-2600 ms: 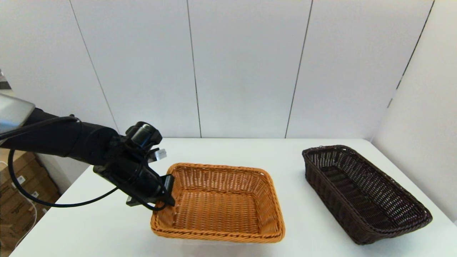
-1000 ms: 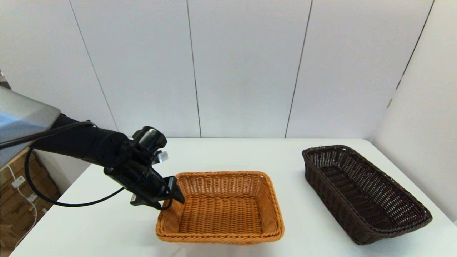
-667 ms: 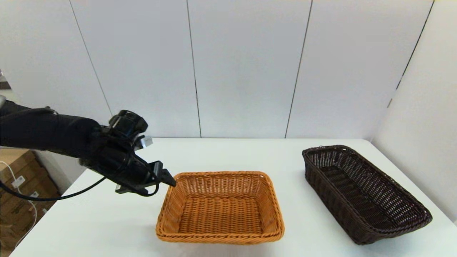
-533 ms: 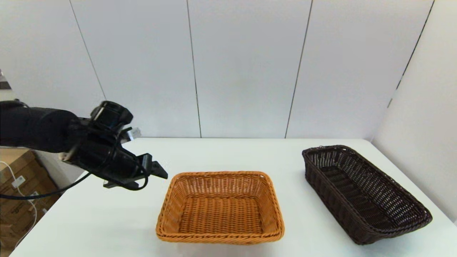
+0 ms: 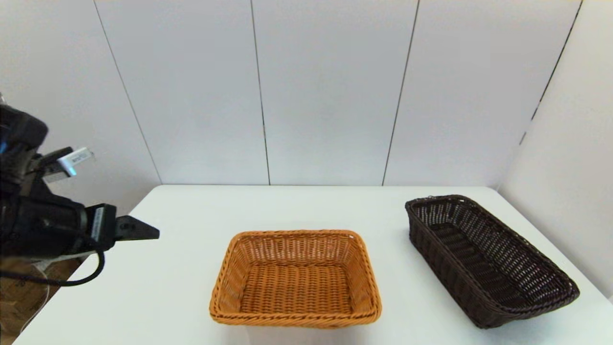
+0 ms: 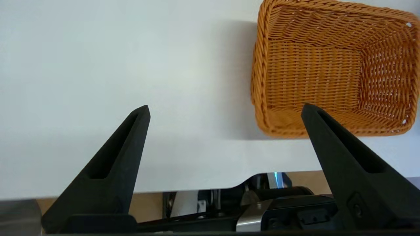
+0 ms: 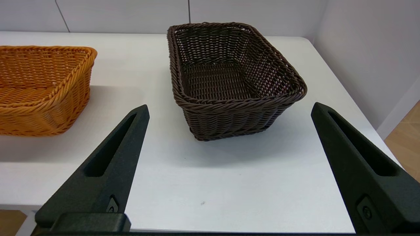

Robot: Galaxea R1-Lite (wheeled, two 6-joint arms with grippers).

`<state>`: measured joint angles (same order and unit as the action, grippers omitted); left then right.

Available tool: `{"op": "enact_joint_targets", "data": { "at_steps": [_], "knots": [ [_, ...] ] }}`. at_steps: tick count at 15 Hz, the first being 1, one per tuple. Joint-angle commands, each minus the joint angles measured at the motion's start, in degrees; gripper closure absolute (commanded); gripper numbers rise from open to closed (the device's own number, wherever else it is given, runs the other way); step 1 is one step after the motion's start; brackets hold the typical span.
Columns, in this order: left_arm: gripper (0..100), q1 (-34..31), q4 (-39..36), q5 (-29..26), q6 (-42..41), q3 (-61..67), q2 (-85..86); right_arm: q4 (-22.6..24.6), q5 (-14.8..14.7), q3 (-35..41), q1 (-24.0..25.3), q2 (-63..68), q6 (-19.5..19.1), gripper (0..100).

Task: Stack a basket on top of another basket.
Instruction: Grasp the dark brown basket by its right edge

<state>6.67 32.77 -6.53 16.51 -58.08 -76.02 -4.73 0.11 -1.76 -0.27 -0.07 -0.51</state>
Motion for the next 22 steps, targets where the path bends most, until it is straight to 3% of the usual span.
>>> {"op": "enact_joint_targets", "data": {
  "at_steps": [1, 5, 9, 18, 22],
  "knots": [
    [0, -0.08, 0.89, 2.14, 0.02, 10.53, 22.50, -0.02, 0.07, 0.00, 0.00, 0.07, -0.02, 0],
    [0, -0.08, 2.12, 3.02, -0.16, 18.53, 36.29, -0.02, 0.07, 0.00, 0.00, 0.07, -0.02, 0],
    [0, -0.16, 10.91, 3.02, -0.25, 18.88, 49.48, -0.02, -0.02, 0.00, 0.00, 0.07, -0.02, 0],
    [0, -1.57, 20.41, 3.55, 0.37, 19.67, 59.94, -0.02, -0.02, 0.00, 0.00, 0.07, -0.02, 0],
    [0, -8.43, 20.32, 1.35, -2.53, 20.28, 63.54, -0.02, -0.02, 0.00, 0.00, 0.07, -0.02, 0]
  ]
}}
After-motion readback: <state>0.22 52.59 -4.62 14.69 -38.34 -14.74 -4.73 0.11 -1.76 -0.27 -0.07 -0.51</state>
